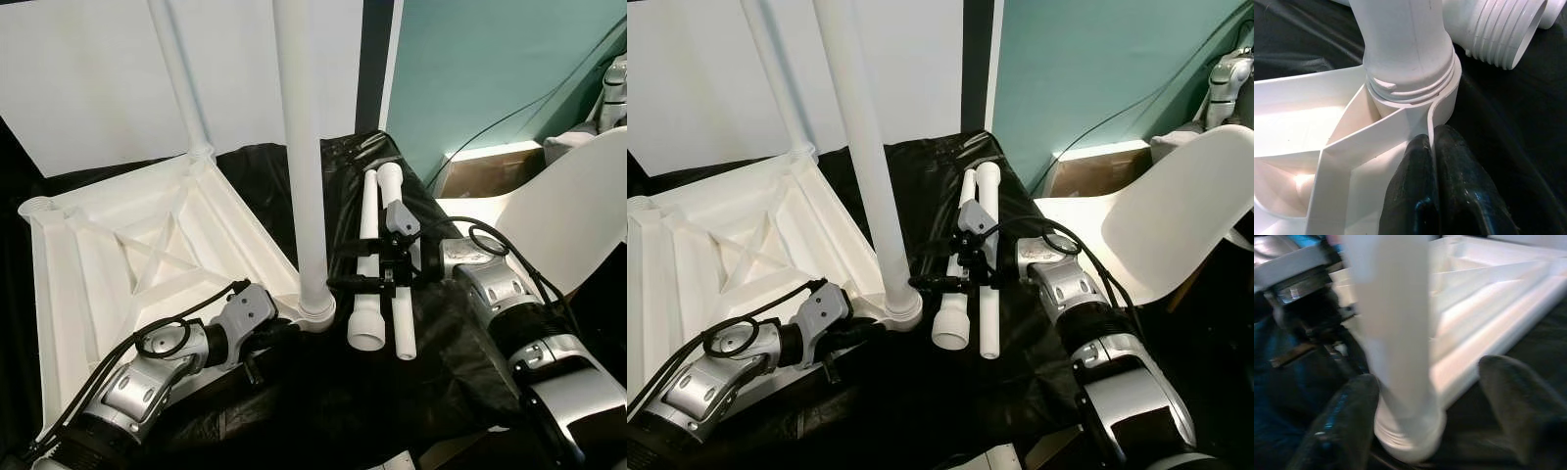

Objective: Building children table

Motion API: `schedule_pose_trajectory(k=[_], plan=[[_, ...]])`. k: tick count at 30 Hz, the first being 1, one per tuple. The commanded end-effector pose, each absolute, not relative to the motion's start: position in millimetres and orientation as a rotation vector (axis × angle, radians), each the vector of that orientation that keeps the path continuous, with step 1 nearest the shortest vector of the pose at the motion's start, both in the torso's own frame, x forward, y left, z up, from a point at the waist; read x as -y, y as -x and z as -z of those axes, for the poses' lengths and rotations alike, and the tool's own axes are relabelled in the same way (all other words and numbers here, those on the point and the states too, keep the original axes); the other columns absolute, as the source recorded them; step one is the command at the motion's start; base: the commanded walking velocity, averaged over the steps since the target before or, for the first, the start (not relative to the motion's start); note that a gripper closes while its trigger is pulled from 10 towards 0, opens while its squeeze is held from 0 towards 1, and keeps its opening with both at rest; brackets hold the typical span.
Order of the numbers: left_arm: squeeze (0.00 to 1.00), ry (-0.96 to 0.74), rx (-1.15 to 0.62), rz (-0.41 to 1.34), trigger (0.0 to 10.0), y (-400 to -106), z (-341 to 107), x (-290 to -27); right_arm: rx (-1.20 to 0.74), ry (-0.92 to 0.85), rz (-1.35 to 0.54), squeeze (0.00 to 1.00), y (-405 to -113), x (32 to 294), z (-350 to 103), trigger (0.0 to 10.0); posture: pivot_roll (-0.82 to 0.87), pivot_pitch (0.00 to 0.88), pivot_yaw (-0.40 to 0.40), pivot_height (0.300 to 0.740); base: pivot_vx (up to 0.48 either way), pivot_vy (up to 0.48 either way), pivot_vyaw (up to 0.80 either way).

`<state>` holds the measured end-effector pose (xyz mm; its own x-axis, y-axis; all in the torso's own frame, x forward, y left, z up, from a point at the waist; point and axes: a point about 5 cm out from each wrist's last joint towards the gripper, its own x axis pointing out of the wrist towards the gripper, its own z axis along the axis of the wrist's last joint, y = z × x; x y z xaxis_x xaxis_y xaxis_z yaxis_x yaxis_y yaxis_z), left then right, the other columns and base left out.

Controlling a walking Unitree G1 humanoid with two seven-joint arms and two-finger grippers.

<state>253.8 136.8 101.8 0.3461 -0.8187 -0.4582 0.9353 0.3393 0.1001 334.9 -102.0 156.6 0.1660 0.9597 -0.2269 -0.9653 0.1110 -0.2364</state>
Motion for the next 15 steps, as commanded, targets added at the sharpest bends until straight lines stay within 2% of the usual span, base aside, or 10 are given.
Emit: schedule_pose_trajectory(k=[1,9,10,15], plan=[[0.0,-0.333,-0.5,1.332,10.0,-233.0,-77.0,-131.8,-0.015,0.388,-1.457,1.0,-333.5,100.8,-158.5,10.0,0.06,0.0,-0.012,0.74,0.0,0.0,0.0],[0.0,-0.337,-0.498,1.34,10.0,-234.0,-77.4,-131.0,-0.027,0.436,-1.48,0.98,-332.3,106.3,-155.4,10.0,0.05,0.0,-0.01,0.74,0.0,0.0,0.0],[0.0,-0.339,-0.497,1.343,10.0,-234.7,-77.6,-130.7,-0.023,0.445,-1.471,0.0,-334.5,106.0,-154.9,10.0,0.04,0.0,-0.004,0.74,0.0,0.0,0.0],[0.0,-0.344,-0.496,1.351,10.0,-236.6,-78.1,-129.6,-0.009,0.432,-1.435,0.0,-341.5,99.6,-154.3,10.0,0.03,0.0,0.001,0.74,0.0,0.0,0.0]])
